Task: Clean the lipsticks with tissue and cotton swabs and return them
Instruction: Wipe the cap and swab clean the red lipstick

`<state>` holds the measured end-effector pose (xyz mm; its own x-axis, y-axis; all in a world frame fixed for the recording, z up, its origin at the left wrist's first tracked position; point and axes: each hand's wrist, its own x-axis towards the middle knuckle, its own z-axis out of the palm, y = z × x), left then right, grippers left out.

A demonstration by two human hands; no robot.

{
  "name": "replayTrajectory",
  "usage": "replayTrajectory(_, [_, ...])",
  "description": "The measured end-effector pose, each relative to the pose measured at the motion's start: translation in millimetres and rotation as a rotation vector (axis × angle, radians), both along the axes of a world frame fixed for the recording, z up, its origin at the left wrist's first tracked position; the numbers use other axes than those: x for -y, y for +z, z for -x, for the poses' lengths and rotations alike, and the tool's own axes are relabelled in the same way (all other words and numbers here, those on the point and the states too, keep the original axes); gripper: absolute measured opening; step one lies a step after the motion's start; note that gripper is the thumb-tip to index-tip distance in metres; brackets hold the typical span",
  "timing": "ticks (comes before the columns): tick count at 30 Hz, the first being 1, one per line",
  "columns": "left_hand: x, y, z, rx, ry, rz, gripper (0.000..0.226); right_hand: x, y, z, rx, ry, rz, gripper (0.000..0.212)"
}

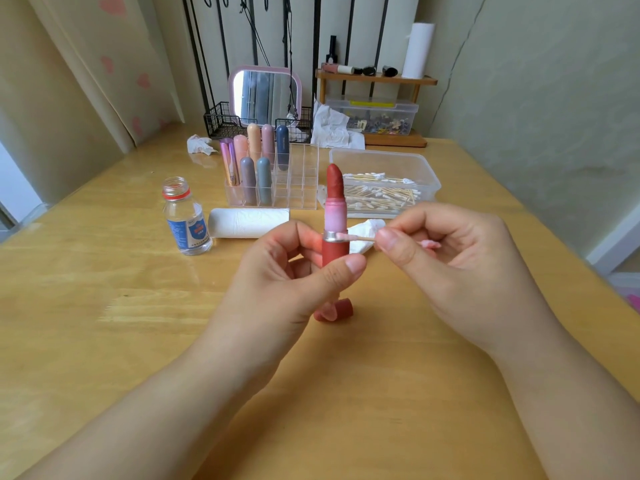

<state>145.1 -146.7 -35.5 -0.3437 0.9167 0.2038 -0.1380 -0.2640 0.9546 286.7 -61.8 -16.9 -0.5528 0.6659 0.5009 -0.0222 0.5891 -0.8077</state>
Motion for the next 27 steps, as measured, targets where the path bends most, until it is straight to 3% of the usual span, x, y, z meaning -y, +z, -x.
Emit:
replayTrajectory(7, [-0.4, 1.5, -2.5, -0.017, 0.042, 0.003, 0.025, 1.3, 2.0, -0.2, -0.003, -0.035, 0.000, 0.015])
replayTrajectory(11, [1.0, 5.8, -6.7, 0.005, 0.094, -0.014, 0.041, 6.8, 1.0, 1.9, 0.002, -0.024, -0.014, 0.015])
replayTrajectory(16, [1.7, 6.4, -10.5, -0.064, 0.148, -0.018, 0.032, 10.2, 0.1, 5.1, 0.000, -0.074, -0.052, 0.017])
replayTrajectory(27, [2.9, 8.3, -10.5, -0.005, 0.158, -0.020, 0.027, 6.8, 1.2, 0.7, 0.014, -0.036, -0.040, 0.016])
